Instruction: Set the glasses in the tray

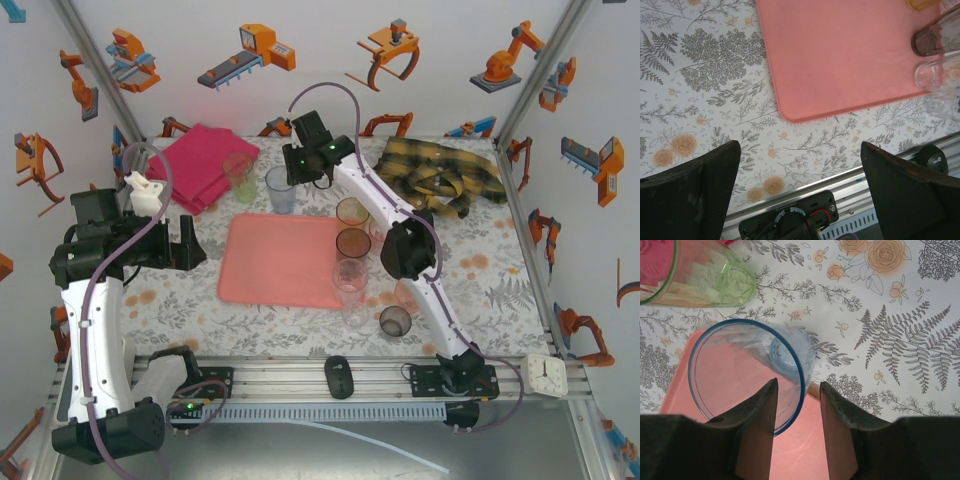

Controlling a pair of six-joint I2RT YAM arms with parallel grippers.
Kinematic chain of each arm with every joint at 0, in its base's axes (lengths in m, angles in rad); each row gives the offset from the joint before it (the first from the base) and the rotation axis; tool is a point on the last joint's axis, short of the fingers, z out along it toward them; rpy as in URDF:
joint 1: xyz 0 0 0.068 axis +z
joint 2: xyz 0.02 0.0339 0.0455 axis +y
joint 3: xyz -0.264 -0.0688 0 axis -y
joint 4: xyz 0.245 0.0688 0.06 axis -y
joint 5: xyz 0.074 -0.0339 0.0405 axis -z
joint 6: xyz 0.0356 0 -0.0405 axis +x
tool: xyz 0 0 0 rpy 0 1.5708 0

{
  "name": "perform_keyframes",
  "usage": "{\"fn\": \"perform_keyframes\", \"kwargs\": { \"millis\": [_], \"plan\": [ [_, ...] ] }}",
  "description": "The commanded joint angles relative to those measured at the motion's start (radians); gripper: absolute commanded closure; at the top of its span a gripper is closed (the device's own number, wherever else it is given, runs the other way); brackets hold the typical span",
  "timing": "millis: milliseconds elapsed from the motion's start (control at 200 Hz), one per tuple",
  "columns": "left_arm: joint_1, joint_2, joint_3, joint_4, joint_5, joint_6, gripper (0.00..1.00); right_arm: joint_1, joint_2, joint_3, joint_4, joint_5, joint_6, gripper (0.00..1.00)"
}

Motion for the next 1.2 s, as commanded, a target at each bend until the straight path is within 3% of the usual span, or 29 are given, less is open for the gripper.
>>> {"fn": "perform_keyframes", "kwargs": {
  "millis": [0, 350, 536, 696, 1197],
  "plan": [
    [-0.005, -0.010, -0.008, -0.001, 0.011, 0.004, 0.03, 0.004, 0.004, 0.022, -0.024, 0.012, -0.018, 0.66],
    [-0.005, -0.016, -0.008, -0.002, 0.007, 0.005, 0.03, 0.003, -0.009, 0.025, -0.031, 0.032, -0.031, 0.80],
    [-0.007, -0.022, -0.014, -0.002, 0.002, 0.007, 0.03, 0.002, -0.016, 0.025, -0.025, 0.043, -0.036, 0.82],
    [-0.007, -0.022, -0.009, -0.003, -0.002, 0.009, 0.03, 0.002, -0.030, 0.023, -0.004, 0.042, -0.037, 0.94],
    [-0.005, -0.031, -0.005, -0.001, -0.007, 0.013, 0.03, -0.001, -0.133, 0.009, 0.015, 0.084, -0.063, 0.97]
  ]
}}
